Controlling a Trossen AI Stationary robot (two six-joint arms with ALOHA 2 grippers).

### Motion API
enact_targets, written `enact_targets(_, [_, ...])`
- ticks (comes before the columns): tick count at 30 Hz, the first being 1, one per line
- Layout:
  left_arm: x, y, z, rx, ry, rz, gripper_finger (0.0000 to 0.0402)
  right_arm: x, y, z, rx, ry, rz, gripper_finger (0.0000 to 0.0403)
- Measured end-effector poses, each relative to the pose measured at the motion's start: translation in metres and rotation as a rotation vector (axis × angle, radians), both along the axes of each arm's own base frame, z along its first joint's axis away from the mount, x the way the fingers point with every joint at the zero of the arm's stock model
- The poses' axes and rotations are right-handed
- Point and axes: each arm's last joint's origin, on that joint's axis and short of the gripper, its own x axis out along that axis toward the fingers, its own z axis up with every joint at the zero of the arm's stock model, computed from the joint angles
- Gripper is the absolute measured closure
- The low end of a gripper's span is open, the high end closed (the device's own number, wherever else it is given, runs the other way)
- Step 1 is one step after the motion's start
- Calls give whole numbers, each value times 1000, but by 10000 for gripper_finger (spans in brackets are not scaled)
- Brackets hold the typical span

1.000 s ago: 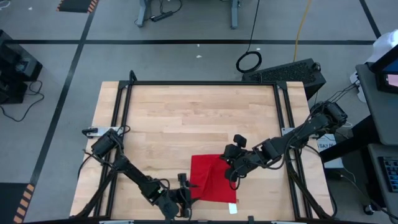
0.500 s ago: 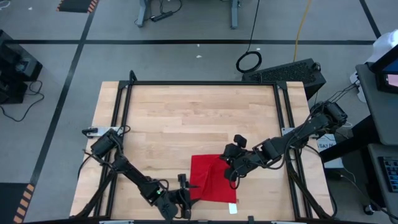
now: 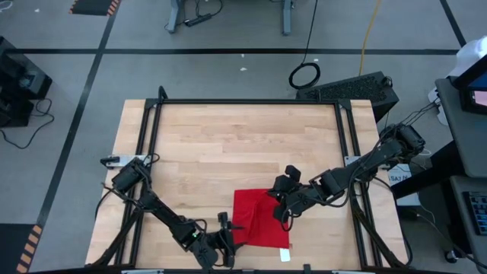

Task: Roll napkin
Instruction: Fold the red napkin

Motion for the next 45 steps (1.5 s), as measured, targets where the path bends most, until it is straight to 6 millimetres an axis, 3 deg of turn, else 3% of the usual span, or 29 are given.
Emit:
enact_targets(5, [1, -1, -17, -3, 32, -18, 171, 0, 0, 0, 10, -2, -9, 397])
enact_targets(9, [5, -4, -26, 61, -8, 70, 171, 0, 0, 0, 22, -3, -18, 397])
enact_targets(17, [6, -22, -14, 184, -78, 119, 176, 0, 0, 0, 39, -3, -32, 397])
enact_targets(26, [7, -24, -15, 170, -41, 56, 251, 0, 0, 0, 41, -4, -34, 397])
enact_targets(39, [17, -11, -17, 171, -28, 92, 264, 0, 0, 0, 42, -4, -33, 397])
enact_targets(45, [15, -12, -16, 202, -32, 99, 344, -1, 1, 0, 44, -2, -28, 397])
